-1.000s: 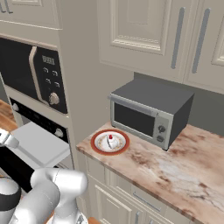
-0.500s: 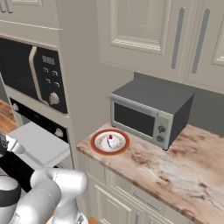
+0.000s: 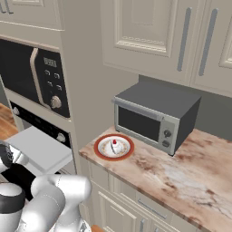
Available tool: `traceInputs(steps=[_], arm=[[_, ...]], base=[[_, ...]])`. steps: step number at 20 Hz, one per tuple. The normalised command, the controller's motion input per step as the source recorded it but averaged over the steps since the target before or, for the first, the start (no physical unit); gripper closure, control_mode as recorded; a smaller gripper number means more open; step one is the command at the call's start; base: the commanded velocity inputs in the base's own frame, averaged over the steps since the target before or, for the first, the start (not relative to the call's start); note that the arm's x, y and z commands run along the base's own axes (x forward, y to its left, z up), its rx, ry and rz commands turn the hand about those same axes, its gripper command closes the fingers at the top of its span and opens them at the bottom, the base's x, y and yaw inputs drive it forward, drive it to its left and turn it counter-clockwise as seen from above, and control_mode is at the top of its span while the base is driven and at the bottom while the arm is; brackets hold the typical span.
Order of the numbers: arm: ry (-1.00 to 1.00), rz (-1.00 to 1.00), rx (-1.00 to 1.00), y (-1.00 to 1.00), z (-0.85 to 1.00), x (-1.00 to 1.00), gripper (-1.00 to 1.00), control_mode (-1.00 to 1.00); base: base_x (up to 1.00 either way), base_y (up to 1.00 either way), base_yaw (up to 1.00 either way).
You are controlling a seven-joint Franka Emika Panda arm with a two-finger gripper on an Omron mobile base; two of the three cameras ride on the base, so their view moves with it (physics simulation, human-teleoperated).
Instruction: Take the baked cake out of the oven and place it on the plate for cooling. Then close the oven door.
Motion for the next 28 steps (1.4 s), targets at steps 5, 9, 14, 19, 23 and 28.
traceInputs(steps=[5,9,14,19,23,28], arm=[[0.03,0.0,0.05,-0.07,-0.04,0.03,-1.0,-1.0],[0.0,0.0,0.0,-0.01,-0.18,0.09,-1.0,-1.0],[0.0,0.0,0.0,0.0,-0.12,0.03,-1.0,-1.0],[0.0,0.0,0.0,0.0,-0.05,0.0,-1.0,-1.0],[0.0,0.0,0.0,0.0,-0.07,0.0,-1.0,-1.0],[0.0,0.0,0.0,0.0,-0.13,0.0,-1.0,-1.0]], base=[[0.0,0.0,0.0],[0.0,0.0,0.0],[0.0,0.0,0.0],[0.0,0.0,0.0],[0.0,0.0,0.0],[0.0,0.0,0.0]])
